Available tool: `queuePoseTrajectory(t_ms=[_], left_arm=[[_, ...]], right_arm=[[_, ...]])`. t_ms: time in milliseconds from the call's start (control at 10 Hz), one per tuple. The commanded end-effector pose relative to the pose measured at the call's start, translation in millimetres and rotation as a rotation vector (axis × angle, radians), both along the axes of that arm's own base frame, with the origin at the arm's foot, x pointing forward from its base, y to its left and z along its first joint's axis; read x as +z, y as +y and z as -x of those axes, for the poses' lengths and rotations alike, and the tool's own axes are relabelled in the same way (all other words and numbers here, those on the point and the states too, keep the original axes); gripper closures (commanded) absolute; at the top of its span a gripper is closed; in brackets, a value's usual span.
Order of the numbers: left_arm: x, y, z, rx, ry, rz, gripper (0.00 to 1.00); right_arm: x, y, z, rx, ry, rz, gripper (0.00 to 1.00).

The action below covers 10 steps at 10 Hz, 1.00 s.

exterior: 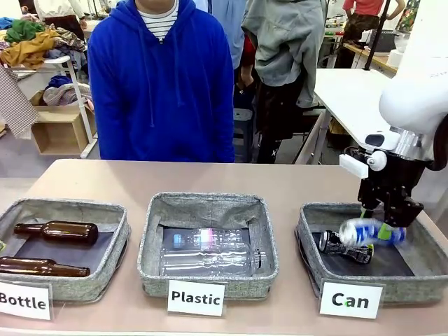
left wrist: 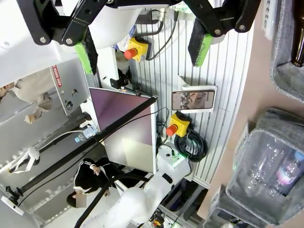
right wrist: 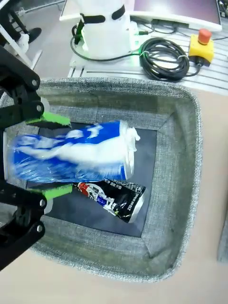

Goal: Sort the can waste into the basket.
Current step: Pick up the can waste from the table and place it in the right Fabric basket.

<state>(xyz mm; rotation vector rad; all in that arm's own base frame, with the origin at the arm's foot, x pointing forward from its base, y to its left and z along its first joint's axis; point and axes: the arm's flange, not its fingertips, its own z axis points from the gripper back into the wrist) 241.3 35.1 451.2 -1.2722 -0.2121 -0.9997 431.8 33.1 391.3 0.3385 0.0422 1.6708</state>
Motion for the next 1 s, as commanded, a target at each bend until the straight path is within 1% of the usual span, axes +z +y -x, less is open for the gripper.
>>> queuePoseTrajectory(t_ms=[0, 400, 500, 600, 700, 800, 900], left_arm=[[-0.1, 1.8, 1.3, -0.006, -0.004, 0.017, 0.00], [-0.1, 1.8, 1.3, -0.006, -0.004, 0.017, 0.00], [-0.1, 1.8, 1.3, -0.006, -0.004, 0.017, 0.00], [-0.1, 1.8, 1.3, -0.006, -0.004, 0.017, 0.00], [-0.1, 1.8, 1.3, -0.006, -0.004, 0.017, 0.00], [-0.1, 1.8, 1.3, -0.006, -0.004, 0.017, 0.00], [-0.1, 1.8, 1.3, -0.006, -0.004, 0.017, 0.00]], right_arm=[[2.1, -0.2, -5.8, 0.026, -0.032, -0.031, 0.00], [2.7, -2.4, -14.3, 0.030, -0.057, -0.090, 0.00], [3.1, -1.0, -16.9, 0.015, -0.057, -0.103, 0.00], [6.0, 2.6, -19.1, -0.017, -0.065, -0.164, 0.00], [16.0, 15.5, -26.3, -0.210, -0.136, -0.402, 0.00], [26.1, 31.3, -41.2, -0.537, -0.188, -0.653, 0.00], [32.5, 37.0, -49.1, -0.541, -0.044, -0.798, 0.00]])
